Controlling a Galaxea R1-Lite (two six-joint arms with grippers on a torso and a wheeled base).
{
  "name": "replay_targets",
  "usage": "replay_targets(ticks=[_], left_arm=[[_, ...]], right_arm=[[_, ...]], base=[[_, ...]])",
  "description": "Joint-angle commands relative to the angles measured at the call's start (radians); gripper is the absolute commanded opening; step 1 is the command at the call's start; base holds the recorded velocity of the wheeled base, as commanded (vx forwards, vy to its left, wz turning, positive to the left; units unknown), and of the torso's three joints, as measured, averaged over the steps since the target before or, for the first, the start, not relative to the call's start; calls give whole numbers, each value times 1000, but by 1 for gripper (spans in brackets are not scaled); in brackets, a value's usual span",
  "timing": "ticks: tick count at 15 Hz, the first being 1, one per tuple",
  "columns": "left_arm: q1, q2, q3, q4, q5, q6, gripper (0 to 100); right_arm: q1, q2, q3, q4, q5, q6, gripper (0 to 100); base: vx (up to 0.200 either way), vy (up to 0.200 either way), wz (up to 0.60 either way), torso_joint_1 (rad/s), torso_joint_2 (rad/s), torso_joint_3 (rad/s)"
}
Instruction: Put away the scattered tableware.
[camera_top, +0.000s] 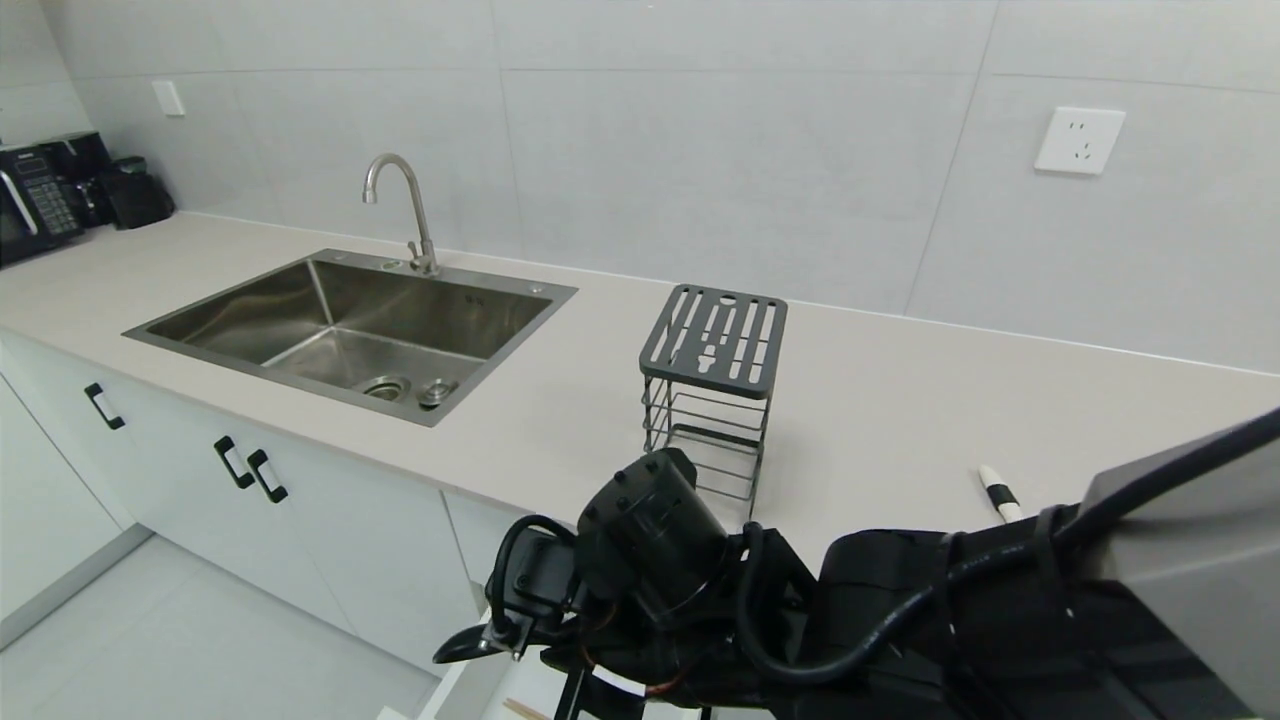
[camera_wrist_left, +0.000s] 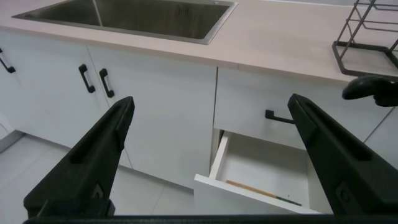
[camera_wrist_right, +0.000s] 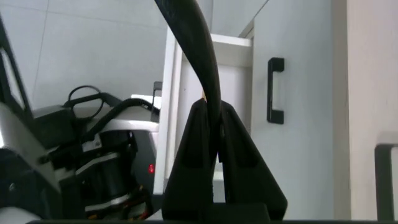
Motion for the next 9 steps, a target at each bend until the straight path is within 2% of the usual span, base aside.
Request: replay_targets(ticks=[1,4,6,9], left_arm=[[0,1,0,0,0,0,100],[0,1,0,2,0,0,100],[0,1,0,0,0,0,100],[0,1,0,0,0,0,100]], right_arm=[[-8,44,-56,1,1,-1,0],[-32,49,-92,-4,-3,2,0],[-22,61,-69,-4,-48,18,0],[-9,81,-46,-9,-51,30,0]], base=[[0,0,0,-266,530,246],[0,0,0,-271,536,261],[0,0,0,-271,527,249],[0,0,0,-119,233,118]])
